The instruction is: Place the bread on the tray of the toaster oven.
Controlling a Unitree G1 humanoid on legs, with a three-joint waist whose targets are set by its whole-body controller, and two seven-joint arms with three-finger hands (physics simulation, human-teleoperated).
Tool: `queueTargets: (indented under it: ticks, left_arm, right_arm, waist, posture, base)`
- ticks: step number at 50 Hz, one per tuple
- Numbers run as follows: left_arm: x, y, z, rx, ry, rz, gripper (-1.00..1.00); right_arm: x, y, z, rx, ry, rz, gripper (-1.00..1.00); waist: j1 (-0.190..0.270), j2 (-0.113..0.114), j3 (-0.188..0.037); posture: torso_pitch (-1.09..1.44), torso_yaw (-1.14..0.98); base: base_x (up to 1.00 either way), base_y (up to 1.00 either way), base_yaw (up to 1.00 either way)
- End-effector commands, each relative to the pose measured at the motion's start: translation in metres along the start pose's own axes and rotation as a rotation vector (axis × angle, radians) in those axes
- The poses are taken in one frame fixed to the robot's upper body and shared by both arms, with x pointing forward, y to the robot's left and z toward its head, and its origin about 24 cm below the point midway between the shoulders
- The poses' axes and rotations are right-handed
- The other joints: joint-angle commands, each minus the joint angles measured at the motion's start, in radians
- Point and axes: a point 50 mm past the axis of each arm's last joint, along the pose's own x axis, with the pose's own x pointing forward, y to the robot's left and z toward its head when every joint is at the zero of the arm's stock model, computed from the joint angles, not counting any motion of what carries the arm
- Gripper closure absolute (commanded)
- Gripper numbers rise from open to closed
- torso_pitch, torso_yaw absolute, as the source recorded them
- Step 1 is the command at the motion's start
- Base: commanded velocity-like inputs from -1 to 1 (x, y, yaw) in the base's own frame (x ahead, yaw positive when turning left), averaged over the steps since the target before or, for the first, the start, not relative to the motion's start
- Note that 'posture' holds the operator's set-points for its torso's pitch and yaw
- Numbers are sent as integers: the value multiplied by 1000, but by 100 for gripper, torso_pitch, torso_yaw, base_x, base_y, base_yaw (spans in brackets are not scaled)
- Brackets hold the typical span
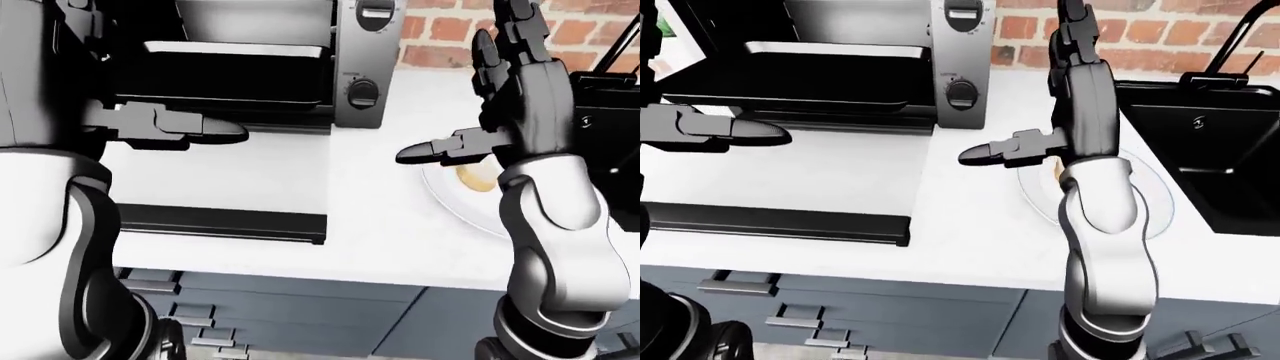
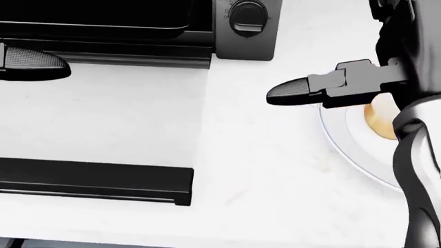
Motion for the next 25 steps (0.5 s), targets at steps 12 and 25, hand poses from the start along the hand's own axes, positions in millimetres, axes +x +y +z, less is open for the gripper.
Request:
queueTargets:
  ticks: [12,25]
  left_arm:
    - [-2,4,13,7,-79,16,-100]
    - [-3,3,9,7,-72,16,-100]
  right_arm:
    - [-10,-27,17,-116,2,-122,-100]
    - [-28,-68,0,-240,186,-280,-100]
  waist:
    - [9,4,-30]
    - [10,0,-26]
  posture:
    - [0,0]
    - [0,0]
  base:
    - [0,0,0]
    - [0,0,0]
